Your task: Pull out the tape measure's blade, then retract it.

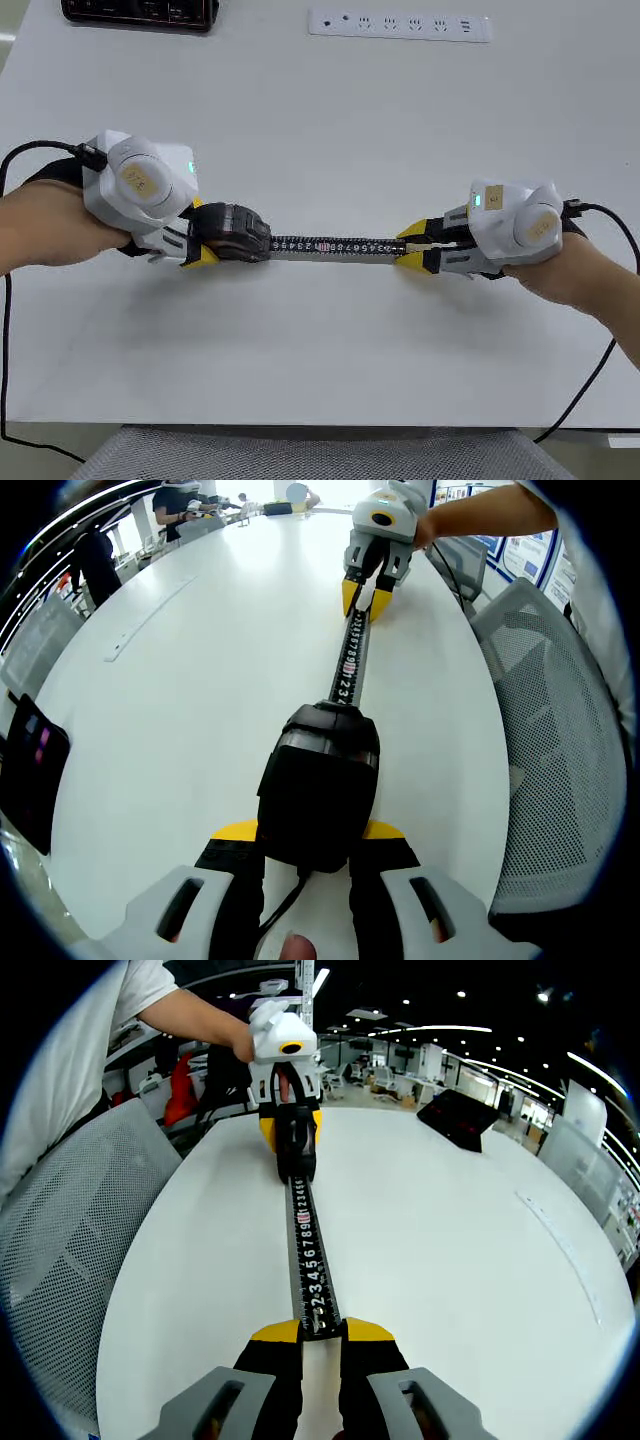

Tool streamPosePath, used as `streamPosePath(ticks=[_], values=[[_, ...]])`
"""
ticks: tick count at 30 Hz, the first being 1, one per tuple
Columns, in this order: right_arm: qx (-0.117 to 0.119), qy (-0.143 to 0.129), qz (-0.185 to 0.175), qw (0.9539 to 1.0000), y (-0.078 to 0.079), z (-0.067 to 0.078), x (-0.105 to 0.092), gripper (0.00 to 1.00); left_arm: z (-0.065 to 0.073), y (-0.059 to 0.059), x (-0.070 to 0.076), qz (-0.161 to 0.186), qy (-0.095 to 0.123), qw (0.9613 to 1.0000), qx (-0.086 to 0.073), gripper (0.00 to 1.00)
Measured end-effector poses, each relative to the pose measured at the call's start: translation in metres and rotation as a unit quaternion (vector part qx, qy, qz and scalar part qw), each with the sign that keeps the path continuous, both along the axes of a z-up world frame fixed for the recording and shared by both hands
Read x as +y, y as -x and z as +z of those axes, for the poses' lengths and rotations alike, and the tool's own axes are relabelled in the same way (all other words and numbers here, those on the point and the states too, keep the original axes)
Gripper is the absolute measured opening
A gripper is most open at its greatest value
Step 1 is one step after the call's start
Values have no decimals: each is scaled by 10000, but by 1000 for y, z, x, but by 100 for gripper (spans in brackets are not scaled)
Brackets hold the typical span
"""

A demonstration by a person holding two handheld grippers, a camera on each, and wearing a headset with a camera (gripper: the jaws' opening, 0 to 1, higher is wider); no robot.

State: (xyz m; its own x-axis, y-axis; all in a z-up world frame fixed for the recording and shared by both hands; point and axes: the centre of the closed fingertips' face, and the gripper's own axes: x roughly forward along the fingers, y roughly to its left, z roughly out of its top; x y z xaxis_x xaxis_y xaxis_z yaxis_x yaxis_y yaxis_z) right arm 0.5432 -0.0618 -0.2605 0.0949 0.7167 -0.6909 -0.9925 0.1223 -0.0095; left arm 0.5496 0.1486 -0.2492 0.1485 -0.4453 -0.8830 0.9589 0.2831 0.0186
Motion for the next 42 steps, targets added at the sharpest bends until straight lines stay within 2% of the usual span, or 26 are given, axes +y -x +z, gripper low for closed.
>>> streamPosePath(ticks=[26, 42], values=[[-41, 265, -19, 9996, -2, 1, -31, 9, 0, 0, 0, -5, -3, 10000, -11, 27], [45, 400, -91, 9991, -2, -1, -54, 9, 0, 0, -1, -17, 9, 10000, -6, 27]])
